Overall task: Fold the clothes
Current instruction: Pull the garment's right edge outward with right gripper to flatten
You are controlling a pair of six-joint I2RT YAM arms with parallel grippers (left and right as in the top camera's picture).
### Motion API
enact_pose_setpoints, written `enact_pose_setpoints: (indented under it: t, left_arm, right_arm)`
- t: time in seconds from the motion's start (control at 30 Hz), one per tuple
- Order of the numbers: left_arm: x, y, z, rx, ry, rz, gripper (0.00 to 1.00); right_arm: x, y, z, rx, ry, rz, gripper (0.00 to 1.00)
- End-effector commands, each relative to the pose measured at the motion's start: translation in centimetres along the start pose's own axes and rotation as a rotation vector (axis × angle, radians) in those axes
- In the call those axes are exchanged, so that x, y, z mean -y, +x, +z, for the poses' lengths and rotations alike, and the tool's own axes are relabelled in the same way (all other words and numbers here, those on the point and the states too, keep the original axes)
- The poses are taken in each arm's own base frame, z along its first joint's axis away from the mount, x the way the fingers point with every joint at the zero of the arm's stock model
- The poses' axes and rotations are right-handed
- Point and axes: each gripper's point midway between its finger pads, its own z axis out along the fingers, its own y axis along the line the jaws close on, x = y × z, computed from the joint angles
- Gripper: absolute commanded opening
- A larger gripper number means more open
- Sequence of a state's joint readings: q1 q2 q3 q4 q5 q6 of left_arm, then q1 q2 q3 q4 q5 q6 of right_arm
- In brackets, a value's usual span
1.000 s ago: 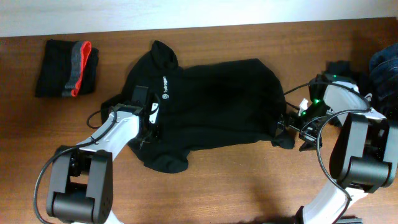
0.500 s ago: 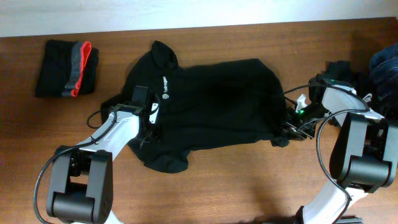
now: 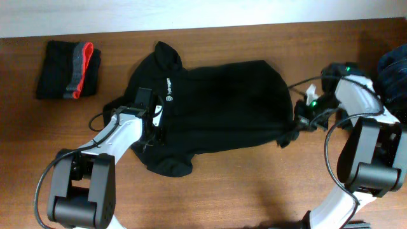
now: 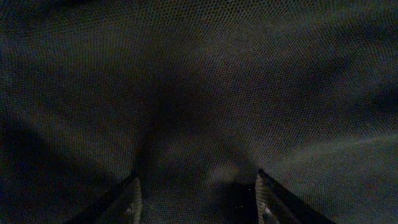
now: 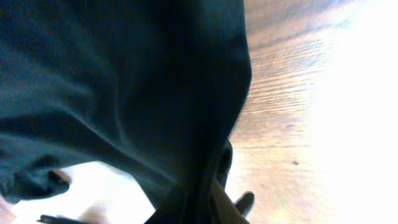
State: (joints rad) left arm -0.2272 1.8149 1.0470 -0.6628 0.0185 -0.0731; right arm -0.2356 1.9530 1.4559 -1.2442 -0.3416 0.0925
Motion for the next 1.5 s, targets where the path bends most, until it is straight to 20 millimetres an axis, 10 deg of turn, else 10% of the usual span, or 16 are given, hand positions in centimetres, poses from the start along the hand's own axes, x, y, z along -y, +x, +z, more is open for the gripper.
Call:
enact_pose_setpoints:
  t: [0.0, 0.53, 1.07, 1.47]
  left_arm:
    - [-0.1, 1.0, 0.5, -0.029, 0.000, -0.013, 0.59]
    - [-0.3, 1.0, 0.5, -0.028, -0.012, -0.012, 0.59]
    - [-0.6, 1.0, 0.5, -0.030, -0.029, -0.012, 0.59]
    - [-0.6, 1.1, 0.5, -0.035, -0.029, -0.012, 0.59]
  right_arm:
    - [-0.6, -1.7, -3.2, 0.096, 0.095, -0.096, 0.11]
    - [-4.7, -1.1, -3.1, 0.091, 0.217, -0.331, 0.13]
    - [-1.5, 0.7, -3.7, 0.019, 0.382, -0.245, 0.15]
    - [0.8, 3.1, -0.5, -0.086, 0.407, -0.187, 0.39]
